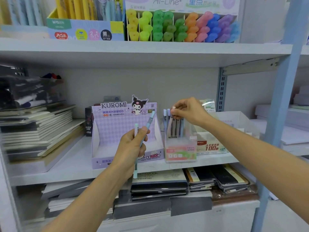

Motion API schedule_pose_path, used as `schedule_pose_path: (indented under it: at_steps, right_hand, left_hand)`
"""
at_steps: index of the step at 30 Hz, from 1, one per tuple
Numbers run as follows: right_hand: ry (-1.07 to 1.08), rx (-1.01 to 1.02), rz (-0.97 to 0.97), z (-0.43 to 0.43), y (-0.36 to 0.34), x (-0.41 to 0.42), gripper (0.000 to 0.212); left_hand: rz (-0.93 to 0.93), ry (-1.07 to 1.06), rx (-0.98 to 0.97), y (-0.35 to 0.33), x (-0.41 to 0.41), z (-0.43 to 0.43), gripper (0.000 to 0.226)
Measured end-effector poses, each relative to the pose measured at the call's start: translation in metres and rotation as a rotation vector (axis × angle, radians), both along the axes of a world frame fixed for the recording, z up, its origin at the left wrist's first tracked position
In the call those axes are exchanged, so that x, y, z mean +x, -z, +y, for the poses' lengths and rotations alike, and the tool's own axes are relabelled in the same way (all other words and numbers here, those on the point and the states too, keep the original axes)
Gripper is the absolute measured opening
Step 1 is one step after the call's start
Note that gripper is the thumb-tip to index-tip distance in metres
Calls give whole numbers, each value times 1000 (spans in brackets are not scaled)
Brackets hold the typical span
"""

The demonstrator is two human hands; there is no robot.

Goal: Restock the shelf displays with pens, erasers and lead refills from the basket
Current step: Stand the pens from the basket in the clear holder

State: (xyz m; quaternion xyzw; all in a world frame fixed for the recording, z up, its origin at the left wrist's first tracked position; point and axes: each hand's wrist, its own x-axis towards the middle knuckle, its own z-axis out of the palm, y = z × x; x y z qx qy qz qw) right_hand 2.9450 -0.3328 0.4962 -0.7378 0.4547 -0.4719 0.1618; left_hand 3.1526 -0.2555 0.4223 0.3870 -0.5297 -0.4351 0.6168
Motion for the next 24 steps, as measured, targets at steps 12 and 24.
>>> schedule_pose_path:
  at_steps: [12,24]
  right_hand:
    - [94,-109,46,1,0,22,10]
    - [-320,169,-458,52,-14,1,8]
  left_hand:
    - [0,53,16,-2,-2,6,27]
    - [147,162,131,-14,-24,14,25]
